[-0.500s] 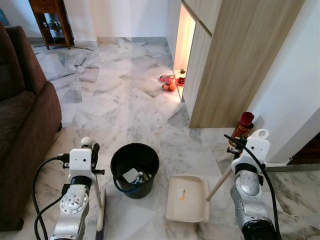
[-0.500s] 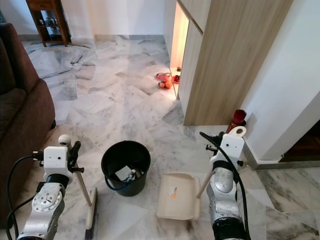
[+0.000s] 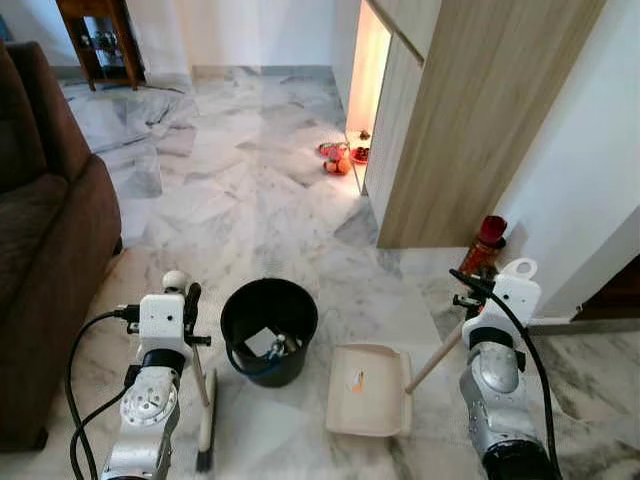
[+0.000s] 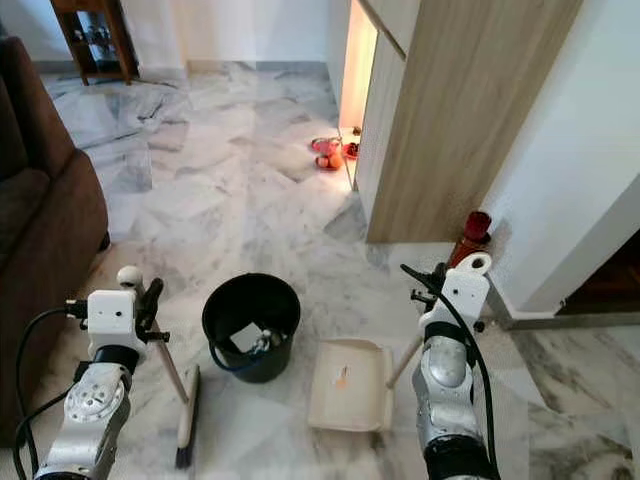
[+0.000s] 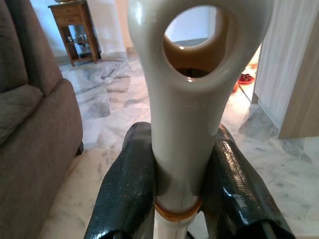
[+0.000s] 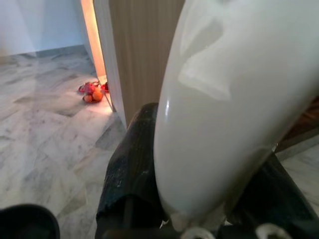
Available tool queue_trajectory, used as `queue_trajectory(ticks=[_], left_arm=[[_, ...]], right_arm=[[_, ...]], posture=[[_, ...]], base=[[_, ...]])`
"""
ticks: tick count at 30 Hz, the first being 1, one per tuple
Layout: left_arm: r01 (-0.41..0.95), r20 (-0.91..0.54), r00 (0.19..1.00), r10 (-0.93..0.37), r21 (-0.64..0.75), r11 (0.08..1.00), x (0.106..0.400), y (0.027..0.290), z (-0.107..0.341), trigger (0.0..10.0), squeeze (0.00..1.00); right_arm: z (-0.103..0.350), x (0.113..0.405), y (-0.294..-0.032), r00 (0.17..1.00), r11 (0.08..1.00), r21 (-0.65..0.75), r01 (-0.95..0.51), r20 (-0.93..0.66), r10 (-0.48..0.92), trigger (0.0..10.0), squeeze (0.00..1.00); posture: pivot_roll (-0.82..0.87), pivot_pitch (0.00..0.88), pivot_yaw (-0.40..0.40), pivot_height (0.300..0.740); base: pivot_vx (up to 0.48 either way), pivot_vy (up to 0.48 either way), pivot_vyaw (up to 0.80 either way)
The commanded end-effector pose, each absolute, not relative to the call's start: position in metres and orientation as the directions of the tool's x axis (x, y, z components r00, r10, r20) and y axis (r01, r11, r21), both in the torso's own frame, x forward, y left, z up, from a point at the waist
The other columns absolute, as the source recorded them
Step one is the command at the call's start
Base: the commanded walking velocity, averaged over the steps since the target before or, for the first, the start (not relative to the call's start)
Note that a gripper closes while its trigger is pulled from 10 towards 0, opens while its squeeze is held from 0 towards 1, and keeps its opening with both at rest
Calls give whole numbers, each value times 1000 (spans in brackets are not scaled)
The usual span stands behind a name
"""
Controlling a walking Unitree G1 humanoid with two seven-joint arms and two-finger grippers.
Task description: Sweep floor
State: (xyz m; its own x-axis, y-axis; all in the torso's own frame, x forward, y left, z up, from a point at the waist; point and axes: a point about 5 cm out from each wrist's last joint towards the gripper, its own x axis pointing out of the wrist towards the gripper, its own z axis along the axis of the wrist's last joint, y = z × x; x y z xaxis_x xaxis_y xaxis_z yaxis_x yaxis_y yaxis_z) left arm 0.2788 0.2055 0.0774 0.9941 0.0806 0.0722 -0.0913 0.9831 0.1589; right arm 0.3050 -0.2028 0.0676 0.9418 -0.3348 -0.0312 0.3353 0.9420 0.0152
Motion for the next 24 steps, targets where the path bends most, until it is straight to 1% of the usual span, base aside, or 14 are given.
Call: queue_trajectory(ticks=[1, 3, 24], left_arm=[[-94, 129, 989, 74, 154, 984, 281, 205, 88, 10000, 0], [-93, 130, 989, 74, 154, 984, 281, 204, 88, 10000, 0], [-106, 124, 988, 87, 154, 982, 283, 204, 88, 10000, 0]], right_arm=[[78, 310, -201, 946, 946, 27, 324, 18, -324, 10000, 0], [78, 310, -201, 946, 946, 24, 323, 18, -323, 10000, 0], [80, 313, -201, 949, 949, 16, 313, 31, -314, 10000, 0]], posture=[[19, 0, -41, 740], [19, 0, -41, 740], [14, 0, -46, 740]], base=[[-296, 0, 0], [-296, 0, 0], [0, 0, 0]])
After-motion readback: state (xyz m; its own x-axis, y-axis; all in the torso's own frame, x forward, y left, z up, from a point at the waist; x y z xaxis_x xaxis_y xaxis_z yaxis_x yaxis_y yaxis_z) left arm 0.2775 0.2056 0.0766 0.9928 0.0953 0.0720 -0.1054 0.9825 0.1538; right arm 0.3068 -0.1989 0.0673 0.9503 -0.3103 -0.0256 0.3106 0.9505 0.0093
